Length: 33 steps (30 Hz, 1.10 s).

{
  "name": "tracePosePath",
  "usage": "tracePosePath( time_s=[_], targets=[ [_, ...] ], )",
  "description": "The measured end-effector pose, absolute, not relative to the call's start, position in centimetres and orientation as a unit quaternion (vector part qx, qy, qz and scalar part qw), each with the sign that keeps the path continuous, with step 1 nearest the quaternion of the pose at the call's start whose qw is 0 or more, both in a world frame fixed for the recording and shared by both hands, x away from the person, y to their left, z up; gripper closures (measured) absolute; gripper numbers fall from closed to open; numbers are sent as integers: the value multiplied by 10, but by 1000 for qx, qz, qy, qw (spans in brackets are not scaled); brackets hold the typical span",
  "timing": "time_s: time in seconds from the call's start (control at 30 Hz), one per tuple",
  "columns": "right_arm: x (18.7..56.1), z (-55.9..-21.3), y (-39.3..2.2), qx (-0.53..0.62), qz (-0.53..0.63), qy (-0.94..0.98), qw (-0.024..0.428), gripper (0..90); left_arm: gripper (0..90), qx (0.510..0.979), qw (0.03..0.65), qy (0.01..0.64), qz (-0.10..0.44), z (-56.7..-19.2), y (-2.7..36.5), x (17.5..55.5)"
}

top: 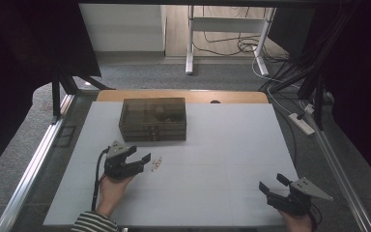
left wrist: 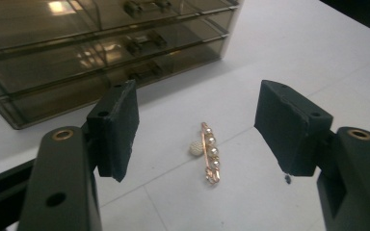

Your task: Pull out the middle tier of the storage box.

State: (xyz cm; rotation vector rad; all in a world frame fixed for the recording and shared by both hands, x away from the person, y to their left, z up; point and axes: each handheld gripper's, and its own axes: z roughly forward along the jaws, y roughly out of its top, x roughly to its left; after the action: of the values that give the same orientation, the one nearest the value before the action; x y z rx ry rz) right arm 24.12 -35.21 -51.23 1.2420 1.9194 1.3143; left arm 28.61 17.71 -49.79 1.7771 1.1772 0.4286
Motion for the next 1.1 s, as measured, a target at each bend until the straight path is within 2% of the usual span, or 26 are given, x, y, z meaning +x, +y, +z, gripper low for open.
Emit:
tracePosePath(
  time_s=[0.43,1.1],
  targets=[
    [241,-512,-352,456,483,704,249,191,298,729,448,493,155,-496,174,299],
    [242,-512,-353,458,488,701,248,191,327,742,412,513,128,-484,168,322]
  ],
)
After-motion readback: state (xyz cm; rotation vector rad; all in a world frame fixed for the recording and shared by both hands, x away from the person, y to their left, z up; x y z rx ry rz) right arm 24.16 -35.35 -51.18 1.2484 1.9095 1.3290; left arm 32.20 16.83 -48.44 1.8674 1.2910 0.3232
